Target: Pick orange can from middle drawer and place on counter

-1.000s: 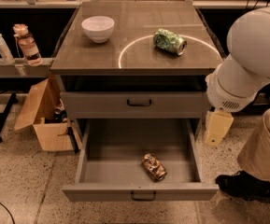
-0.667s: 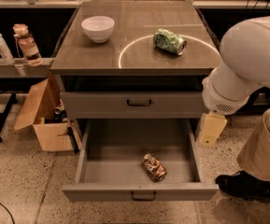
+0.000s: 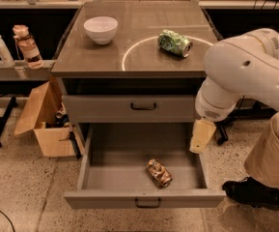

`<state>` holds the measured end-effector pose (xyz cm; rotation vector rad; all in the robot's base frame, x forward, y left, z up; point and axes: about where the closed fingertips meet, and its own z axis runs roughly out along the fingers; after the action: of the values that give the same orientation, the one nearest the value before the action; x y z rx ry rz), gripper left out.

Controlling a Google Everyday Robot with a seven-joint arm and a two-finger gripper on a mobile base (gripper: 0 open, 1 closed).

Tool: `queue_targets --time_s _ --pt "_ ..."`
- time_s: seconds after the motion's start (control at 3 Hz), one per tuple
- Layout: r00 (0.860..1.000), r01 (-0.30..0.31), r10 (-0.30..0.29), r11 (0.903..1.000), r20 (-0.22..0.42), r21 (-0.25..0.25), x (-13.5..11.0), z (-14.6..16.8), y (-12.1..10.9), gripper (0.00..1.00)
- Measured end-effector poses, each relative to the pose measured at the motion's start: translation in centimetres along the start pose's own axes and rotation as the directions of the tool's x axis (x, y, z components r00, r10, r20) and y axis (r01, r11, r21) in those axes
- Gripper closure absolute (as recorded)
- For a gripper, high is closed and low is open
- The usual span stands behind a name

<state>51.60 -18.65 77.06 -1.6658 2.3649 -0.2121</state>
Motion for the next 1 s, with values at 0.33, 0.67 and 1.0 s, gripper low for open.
queue_targets --time_s 0.33,0.67,1.0 --pt "0.998 -0.052 0.051 0.9985 -0.048 -0.016 -0.1 2.5 0.3 0.0" --pt "0.991 -0.094 0.088 0.9941 -0.104 -0.054 0.0 5.7 1.6 0.0" --pt "0.989 -0.091 0.079 0.9917 -0.124 -0.091 -0.1 7.4 2.4 0.0"
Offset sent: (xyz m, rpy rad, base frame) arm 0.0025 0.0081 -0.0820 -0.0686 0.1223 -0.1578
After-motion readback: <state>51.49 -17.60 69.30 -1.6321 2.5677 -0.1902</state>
